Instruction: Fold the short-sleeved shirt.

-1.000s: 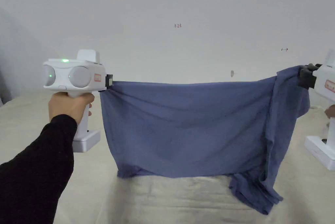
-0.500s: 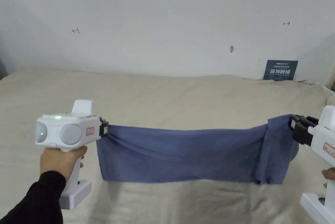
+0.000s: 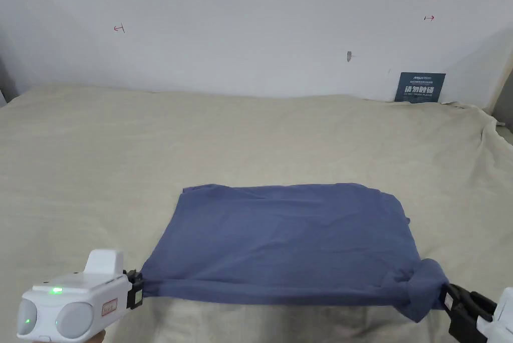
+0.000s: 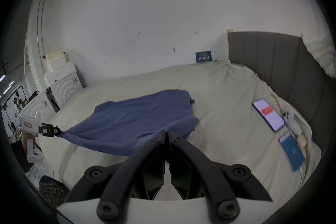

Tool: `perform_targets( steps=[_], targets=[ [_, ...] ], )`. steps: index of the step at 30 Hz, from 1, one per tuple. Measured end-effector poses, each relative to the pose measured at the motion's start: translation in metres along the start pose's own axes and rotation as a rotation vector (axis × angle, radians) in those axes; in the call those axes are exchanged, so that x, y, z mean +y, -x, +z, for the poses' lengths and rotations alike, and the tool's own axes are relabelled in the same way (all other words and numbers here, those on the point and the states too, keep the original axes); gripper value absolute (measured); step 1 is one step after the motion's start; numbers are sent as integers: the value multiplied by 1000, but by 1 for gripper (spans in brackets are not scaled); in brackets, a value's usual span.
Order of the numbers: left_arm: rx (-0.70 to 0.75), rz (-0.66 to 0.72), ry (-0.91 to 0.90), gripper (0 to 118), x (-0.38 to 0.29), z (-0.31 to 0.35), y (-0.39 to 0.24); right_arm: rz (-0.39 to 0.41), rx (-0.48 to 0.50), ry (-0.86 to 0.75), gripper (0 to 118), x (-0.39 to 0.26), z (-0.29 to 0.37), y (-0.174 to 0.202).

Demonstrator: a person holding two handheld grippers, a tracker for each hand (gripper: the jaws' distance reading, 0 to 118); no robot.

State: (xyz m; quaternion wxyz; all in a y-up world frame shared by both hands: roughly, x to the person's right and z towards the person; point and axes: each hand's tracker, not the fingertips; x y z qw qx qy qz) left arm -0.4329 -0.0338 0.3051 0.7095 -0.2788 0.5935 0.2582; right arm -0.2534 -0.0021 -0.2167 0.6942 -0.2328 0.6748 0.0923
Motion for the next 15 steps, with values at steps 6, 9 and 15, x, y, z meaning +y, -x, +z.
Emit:
perform_targets(
  steps=[6,9,15],
  targets=[
    [17,30,45,1,-49,21,8,-42,-5,49,0,-41,32,-4],
    [25,28,60,1,-71,28,15,-50,-12,78,0,-62,45,-3],
    [31,31,89,1,-100,35,14,-101,-39,124,0,-95,60,-8]
  ],
)
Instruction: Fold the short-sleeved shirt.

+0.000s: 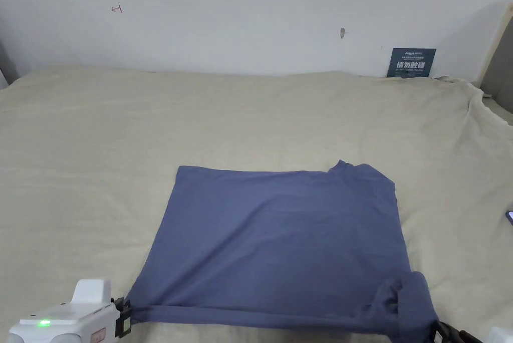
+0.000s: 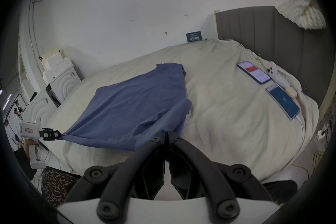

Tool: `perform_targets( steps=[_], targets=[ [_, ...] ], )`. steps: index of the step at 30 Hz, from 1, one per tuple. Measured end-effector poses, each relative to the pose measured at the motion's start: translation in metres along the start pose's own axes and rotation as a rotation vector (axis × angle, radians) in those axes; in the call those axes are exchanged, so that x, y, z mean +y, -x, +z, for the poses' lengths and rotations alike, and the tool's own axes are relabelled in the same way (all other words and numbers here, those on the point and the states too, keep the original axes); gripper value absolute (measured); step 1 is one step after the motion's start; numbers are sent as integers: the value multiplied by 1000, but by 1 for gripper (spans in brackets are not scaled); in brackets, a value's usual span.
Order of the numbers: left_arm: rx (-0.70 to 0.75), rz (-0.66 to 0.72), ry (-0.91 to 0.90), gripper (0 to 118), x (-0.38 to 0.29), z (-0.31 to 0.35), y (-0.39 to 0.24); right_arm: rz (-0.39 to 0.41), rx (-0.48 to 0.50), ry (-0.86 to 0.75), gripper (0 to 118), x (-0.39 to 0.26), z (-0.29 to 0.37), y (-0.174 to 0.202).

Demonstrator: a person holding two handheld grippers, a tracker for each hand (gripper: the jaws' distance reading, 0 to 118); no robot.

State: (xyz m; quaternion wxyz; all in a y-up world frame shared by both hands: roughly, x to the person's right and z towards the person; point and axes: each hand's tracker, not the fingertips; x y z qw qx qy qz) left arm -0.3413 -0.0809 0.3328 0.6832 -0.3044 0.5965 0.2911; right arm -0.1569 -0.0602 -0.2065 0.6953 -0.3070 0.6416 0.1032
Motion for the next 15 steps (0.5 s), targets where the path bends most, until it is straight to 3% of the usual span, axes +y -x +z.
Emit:
perform_targets(
  steps=[9,15],
  targets=[
    [20,-21,67,1,-28,-14,-11,-65,-87,148,0,-39,-32,-15],
    [53,-7,69,4,-34,-19,-17,-67,-142,223,1,-54,-48,-11]
  ],
)
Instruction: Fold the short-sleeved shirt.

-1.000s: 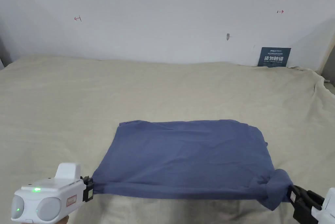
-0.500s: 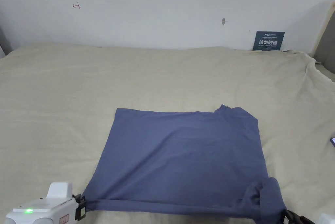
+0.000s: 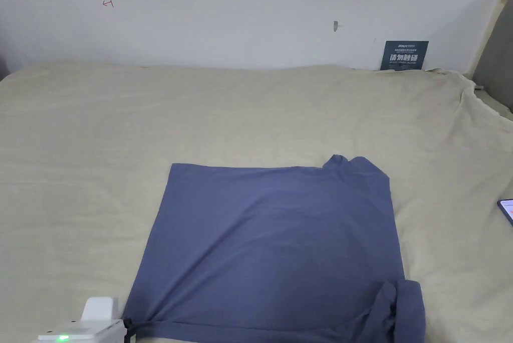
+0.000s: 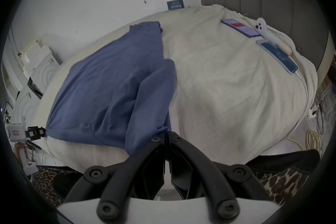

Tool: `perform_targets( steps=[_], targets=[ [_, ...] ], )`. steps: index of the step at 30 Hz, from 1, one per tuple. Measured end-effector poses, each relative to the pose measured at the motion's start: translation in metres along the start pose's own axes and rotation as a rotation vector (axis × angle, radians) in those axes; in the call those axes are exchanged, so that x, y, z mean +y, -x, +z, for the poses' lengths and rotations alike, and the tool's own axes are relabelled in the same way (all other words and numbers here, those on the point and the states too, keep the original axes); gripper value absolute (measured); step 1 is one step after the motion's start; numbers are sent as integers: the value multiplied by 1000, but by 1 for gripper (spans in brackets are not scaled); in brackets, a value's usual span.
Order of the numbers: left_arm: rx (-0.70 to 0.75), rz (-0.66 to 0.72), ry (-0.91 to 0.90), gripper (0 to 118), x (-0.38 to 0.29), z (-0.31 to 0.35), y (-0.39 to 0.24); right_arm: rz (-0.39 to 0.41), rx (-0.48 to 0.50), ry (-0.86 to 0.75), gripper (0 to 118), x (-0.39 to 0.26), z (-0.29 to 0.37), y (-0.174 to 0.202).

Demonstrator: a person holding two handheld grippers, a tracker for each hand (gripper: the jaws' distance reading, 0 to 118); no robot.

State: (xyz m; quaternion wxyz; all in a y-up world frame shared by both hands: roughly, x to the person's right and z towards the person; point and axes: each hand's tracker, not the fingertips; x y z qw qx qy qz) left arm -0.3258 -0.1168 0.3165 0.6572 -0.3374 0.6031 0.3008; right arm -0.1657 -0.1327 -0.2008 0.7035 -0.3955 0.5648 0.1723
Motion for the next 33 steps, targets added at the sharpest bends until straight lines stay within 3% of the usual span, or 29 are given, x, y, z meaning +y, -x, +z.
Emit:
perform_targets(
  steps=[2,3,5,6,7,13,19,23,24,26,27,29,30,31,33],
  targets=[
    [-3,34,18,18,4,4,1,-1,-12,-7,5,6,5,4],
    [-2,44,22,34,5,6,1,10,-24,-10,15,10,10,7],
    [37,78,27,74,11,18,-2,45,-61,-44,53,23,24,14],
    [40,83,16,94,15,26,-4,50,-66,-69,78,30,32,16],
    [33,108,-36,101,20,37,-4,64,-54,-109,90,40,44,20],
    [-22,92,-333,102,72,102,-18,153,-13,-403,94,108,117,59],
    [70,18,-591,102,97,145,-40,195,-21,-590,94,135,155,88],
    [109,11,-657,97,95,156,-50,213,-31,-630,88,132,162,98],
    [110,18,-675,88,93,158,-51,215,-36,-643,79,131,163,100],
    [75,23,-731,81,88,163,-50,233,-54,-664,75,127,164,104],
    [66,24,-733,72,86,164,-50,234,-59,-667,69,126,165,107],
    [36,32,-725,29,86,163,-48,236,-58,-671,42,125,164,109],
    [17,40,-721,7,85,162,-47,233,-60,-674,16,124,164,111],
    [1,49,-728,2,83,162,-46,229,-69,-682,1,123,163,113],
    [-11,46,-728,0,81,161,-47,245,-75,-691,0,123,164,114]
  ],
)
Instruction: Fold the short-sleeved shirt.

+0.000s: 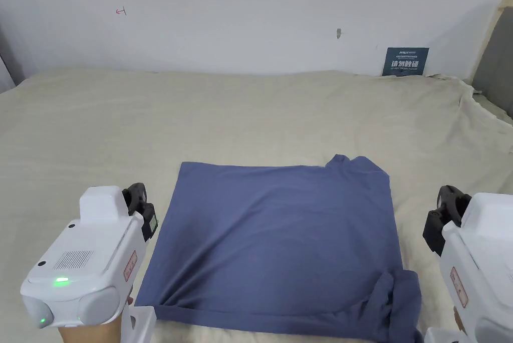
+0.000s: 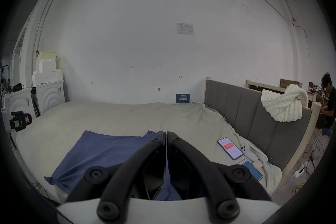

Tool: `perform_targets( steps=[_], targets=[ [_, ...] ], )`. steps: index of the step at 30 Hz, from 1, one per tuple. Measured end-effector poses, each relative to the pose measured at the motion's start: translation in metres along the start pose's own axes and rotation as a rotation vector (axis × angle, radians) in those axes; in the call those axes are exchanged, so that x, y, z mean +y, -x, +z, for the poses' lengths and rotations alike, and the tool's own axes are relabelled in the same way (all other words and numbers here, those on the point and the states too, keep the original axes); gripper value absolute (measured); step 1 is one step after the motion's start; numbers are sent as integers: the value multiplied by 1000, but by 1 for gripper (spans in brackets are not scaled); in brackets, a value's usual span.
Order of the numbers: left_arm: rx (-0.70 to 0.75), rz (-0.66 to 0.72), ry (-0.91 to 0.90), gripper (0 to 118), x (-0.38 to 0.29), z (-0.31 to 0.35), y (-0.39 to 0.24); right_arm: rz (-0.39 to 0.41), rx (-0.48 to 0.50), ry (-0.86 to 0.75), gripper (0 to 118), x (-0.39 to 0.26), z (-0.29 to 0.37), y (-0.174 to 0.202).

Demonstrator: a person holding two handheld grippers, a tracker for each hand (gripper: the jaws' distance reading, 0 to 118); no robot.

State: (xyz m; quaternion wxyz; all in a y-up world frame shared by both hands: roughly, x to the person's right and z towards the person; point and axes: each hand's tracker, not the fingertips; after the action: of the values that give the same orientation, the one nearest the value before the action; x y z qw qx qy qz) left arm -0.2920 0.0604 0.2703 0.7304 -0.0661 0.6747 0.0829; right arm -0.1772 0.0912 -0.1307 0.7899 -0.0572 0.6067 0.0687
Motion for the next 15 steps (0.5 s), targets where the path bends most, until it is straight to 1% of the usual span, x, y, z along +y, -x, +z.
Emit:
perform_targets(
  steps=[4,8,11,14,15],
  targets=[
    [-13,-7,10,0,-4,-4,1,20,2,-1,0,1,-1,3],
    [-24,-20,40,0,-9,-10,6,14,10,-3,0,2,-1,4],
    [-26,-24,118,0,-15,-20,10,15,12,-3,0,3,-2,3],
    [-18,-23,237,0,-24,-28,12,10,18,4,0,3,-3,2],
    [-11,-21,272,4,-28,-32,14,8,18,5,0,2,-3,2]
  ],
)
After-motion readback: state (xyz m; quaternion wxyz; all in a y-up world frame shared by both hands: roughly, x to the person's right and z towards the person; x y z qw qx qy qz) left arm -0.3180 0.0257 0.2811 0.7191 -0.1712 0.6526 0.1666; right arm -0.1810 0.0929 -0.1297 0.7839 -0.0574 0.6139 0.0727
